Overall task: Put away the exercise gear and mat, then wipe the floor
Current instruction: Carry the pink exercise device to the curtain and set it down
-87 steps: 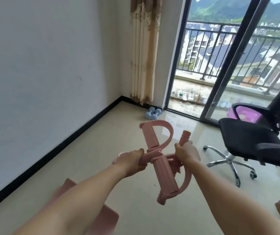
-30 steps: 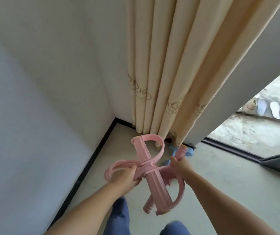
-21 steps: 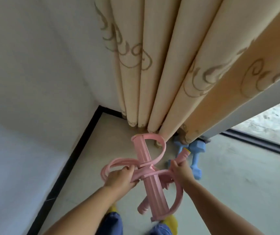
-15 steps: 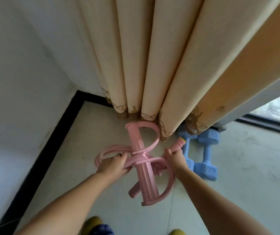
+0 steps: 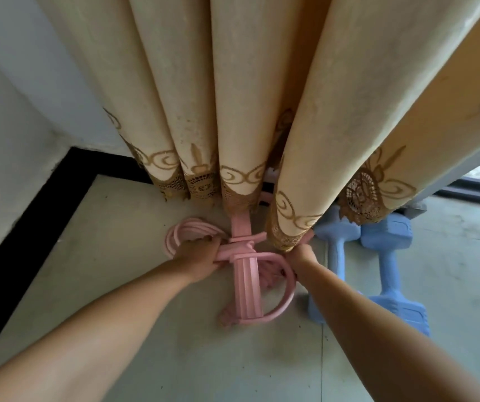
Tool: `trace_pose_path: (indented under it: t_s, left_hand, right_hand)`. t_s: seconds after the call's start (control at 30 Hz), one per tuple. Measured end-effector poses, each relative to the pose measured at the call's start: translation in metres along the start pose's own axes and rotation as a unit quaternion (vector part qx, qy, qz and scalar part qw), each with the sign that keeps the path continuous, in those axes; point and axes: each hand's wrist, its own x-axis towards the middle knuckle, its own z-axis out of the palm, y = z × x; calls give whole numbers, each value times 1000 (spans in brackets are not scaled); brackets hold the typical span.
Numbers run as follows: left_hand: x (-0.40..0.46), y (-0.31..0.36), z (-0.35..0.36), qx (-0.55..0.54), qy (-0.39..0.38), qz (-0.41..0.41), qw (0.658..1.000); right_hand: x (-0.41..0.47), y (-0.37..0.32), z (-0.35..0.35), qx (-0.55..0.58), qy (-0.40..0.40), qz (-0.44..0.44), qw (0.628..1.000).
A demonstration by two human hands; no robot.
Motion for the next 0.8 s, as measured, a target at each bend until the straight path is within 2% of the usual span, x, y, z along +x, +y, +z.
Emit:
trace_pose_path:
  t_s: [0.1,0.2,0.33,0.47,0.57,0.67,0.8]
  left_hand:
    - [-12,5,-8,12,-2,-19,1000]
    - [-52,20,-39,39,14,6,999]
    - [-119,48,-104,23,5,23,999]
    - [-185,73,-186,11,-2,13,1000]
    - [-232,91,-251,32,-6,9,999]
    - [-277,110,-322,33,7,13,999]
    - [-339,132,-403,27,37,7,999]
  right_hand:
    - [-27,-3,-8,-28,17,-4,999]
    - [-83,-15,-24,-76,21,-18,997]
    - [-166,-28,-62,-189,1,-42,981]
    - [-252,-57,-113,-275,26,-71,959]
    - [-320,-91,-151,-353,41,-126,926]
    - [-386,-134,-187,-436,36,-205,876]
    - [-470,-198,-223,-463,33,-316,828]
